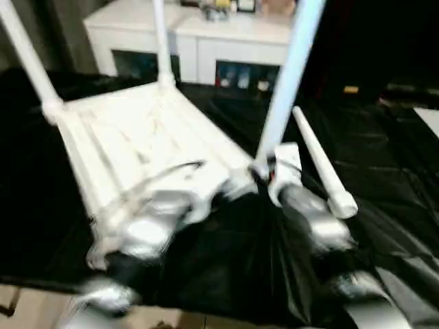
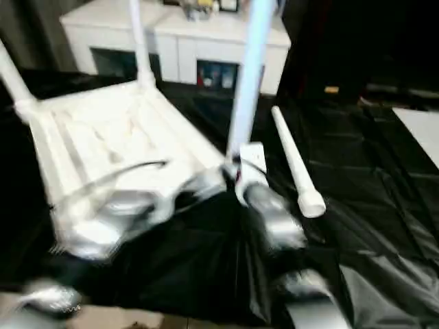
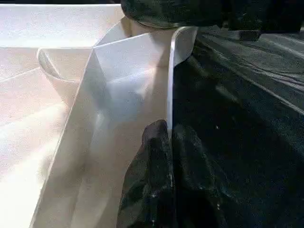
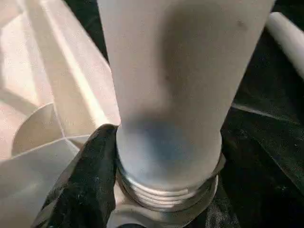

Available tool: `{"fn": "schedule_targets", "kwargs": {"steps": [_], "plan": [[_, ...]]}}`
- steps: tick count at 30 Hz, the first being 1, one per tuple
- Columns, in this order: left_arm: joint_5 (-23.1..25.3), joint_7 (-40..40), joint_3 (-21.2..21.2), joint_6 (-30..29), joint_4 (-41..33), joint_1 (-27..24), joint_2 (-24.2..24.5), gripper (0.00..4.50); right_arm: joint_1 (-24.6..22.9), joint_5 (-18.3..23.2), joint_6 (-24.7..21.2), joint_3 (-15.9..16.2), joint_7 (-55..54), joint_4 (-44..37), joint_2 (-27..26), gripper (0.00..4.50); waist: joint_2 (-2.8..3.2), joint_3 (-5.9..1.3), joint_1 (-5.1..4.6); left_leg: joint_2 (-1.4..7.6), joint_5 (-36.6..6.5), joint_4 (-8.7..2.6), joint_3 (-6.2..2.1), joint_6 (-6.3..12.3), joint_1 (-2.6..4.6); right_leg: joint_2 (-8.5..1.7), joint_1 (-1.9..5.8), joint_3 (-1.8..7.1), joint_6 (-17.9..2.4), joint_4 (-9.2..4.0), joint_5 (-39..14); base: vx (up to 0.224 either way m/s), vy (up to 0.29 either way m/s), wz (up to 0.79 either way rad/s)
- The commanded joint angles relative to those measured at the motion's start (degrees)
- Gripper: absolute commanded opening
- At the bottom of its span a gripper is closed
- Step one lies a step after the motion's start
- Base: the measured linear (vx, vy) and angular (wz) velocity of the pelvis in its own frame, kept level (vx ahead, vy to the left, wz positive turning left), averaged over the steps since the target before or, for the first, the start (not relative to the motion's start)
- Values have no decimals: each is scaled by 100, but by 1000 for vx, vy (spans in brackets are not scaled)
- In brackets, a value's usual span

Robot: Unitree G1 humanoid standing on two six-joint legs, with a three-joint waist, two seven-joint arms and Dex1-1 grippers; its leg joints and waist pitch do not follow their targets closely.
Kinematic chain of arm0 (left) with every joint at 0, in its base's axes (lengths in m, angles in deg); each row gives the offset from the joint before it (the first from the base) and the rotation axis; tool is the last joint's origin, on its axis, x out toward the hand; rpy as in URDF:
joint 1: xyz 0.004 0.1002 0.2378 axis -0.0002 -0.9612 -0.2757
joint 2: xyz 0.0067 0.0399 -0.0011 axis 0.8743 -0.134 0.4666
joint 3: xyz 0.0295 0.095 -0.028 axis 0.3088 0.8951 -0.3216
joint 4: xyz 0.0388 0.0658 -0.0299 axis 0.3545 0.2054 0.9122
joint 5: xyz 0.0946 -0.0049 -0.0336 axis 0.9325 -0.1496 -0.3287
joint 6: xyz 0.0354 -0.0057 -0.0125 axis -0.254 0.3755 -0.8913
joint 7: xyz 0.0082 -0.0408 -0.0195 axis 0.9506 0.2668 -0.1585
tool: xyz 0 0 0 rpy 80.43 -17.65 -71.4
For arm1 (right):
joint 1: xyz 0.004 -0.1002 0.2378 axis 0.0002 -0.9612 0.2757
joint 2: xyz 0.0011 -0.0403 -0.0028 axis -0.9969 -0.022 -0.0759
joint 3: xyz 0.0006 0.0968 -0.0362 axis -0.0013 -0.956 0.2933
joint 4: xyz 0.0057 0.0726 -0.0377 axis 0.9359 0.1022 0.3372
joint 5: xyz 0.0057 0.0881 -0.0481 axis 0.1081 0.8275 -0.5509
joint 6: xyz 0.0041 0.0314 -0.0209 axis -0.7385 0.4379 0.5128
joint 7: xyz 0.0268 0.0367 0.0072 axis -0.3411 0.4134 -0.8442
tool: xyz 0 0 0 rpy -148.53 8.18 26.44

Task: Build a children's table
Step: Rotate leg to tighten

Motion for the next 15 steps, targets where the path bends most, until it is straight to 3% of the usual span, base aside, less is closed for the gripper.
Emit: {"fn": "schedule_targets", "kwargs": {"steps": [1,2,3,4,6,8,11,12,15], "plan": [[14,-435,-8,255,100,172,-192,0,-124,66,6,215,180,420,-293,272,-13,-258,-66,270,-2844,-473,-231,-337,225,-327,1,161,-505,-622,-2743,0,0,0],[2,-421,-17,242,67,155,-174,0,-115,98,116,209,308,383,-277,272,-23,-259,-67,276,-2820,-486,-231,-315,201,-332,15,157,-517,-615,-2675,0,0,0],[28,-354,-9,270,-15,102,-59,0,-134,145,272,187,587,226,-190,328,-17,-277,-60,280,-2746,-493,-230,-291,185,-336,37,159,-537,-598,-2539,0,0,0],[28,-354,-9,270,-15,102,-59,0,-134,145,272,187,587,226,-190,342,-18,-284,-56,285,-2663,-497,-230,-273,166,-337,50,163,-555,-581,-2425,0,0,0],[52,-189,-5,313,-123,35,125,0,-170,187,338,119,807,-17,-42,347,-33,-295,-43,291,-2336,-511,-209,-173,103,-336,90,176,-642,-530,-2003,0,0,0],[88,-84,8,338,-195,-2,223,0,-184,182,383,68,874,-148,37,376,-39,-303,-69,285,-2169,-509,-209,-121,58,-348,129,175,-707,-510,-1906,0,0,0],[104,126,19,316,-373,-95,417,0,-238,185,362,68,1056,-417,241,389,-39,-305,-78,298,-2054,-500,-197,-73,54,-342,126,168,-748,-500,-1818,0,0,0],[57,415,67,323,-553,-200,646,0,-377,201,154,160,1424,-805,512,404,-33,-296,-62,299,-2136,-484,-187,-49,89,-342,98,173,-791,-528,-1978,0,0,0],[-64,943,159,402,-795,-380,1053,0,-663,309,-395,374,2304,-1466,1053,425,-36,-293,-44,305,-1978,-483,-168,-14,78,-328,105,182,-794,-515,-1851,0,0,0]]}}
